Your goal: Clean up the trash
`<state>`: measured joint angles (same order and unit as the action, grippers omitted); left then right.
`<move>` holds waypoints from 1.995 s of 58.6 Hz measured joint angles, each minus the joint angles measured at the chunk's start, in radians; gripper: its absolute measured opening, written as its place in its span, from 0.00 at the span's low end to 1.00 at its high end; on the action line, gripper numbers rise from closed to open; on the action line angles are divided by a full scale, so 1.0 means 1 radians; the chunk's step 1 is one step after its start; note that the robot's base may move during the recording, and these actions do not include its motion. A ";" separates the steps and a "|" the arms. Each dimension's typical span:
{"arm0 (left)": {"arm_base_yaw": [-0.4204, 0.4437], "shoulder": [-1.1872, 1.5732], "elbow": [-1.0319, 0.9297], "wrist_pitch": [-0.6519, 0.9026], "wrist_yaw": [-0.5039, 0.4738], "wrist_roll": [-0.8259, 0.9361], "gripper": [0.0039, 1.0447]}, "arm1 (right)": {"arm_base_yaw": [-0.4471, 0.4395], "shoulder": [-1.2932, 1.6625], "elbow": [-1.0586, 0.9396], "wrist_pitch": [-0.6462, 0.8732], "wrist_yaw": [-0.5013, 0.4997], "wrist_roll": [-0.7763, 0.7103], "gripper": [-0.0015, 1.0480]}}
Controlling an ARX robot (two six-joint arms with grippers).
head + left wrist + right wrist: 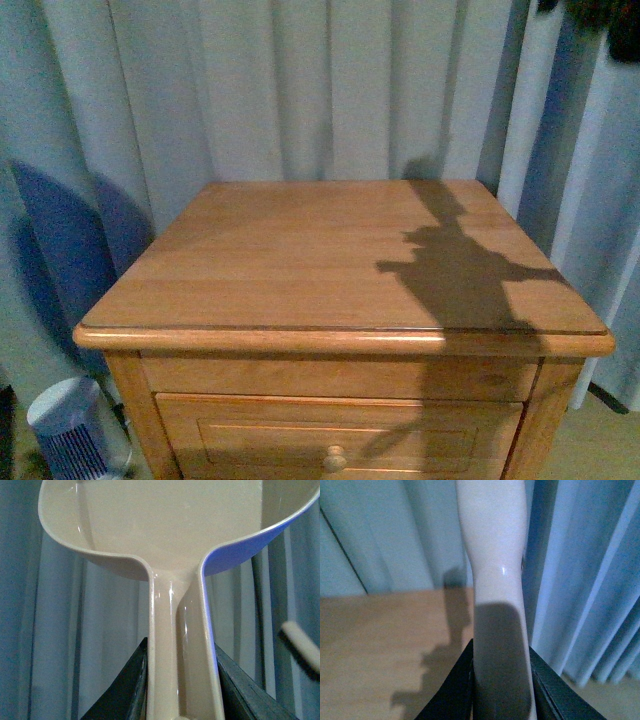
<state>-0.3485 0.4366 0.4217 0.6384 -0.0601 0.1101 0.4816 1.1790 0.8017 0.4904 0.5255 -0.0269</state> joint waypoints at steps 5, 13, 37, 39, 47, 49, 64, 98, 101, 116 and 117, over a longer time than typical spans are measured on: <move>0.000 0.000 0.000 0.000 0.000 0.000 0.27 | 0.024 -0.117 -0.073 0.067 0.043 -0.084 0.20; 0.000 0.000 0.000 0.000 0.000 0.000 0.27 | 0.058 -0.250 -0.183 0.169 0.121 -0.186 0.20; 0.000 0.000 0.000 0.000 0.000 0.000 0.27 | 0.161 -0.480 -0.397 0.436 0.264 -0.446 0.20; 0.000 0.000 0.000 0.000 -0.001 0.000 0.27 | 0.161 -0.485 -0.402 0.435 0.267 -0.451 0.20; 0.000 0.000 0.000 0.000 0.002 0.000 0.27 | 0.159 -0.486 -0.404 0.432 0.272 -0.461 0.20; 0.000 0.001 0.000 0.000 0.002 0.000 0.27 | 0.159 -0.486 -0.404 0.432 0.273 -0.462 0.20; 0.000 0.000 0.000 0.000 -0.003 -0.002 0.27 | 0.157 -0.493 -0.405 0.432 0.275 -0.464 0.20; 0.002 -0.002 -0.002 -0.001 -0.003 -0.003 0.27 | 0.158 -0.485 -0.408 0.430 0.271 -0.468 0.20; 0.002 -0.002 -0.001 -0.001 -0.003 -0.003 0.27 | 0.158 -0.485 -0.407 0.430 0.270 -0.468 0.20; 0.003 -0.003 -0.002 -0.001 -0.002 -0.003 0.27 | 0.158 -0.485 -0.407 0.430 0.271 -0.468 0.20; 0.003 -0.003 -0.002 -0.001 0.002 -0.003 0.27 | 0.158 -0.485 -0.407 0.430 0.272 -0.468 0.20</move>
<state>-0.3458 0.4335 0.4202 0.6376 -0.0586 0.1070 0.6392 0.6941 0.3943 0.9207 0.7971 -0.4946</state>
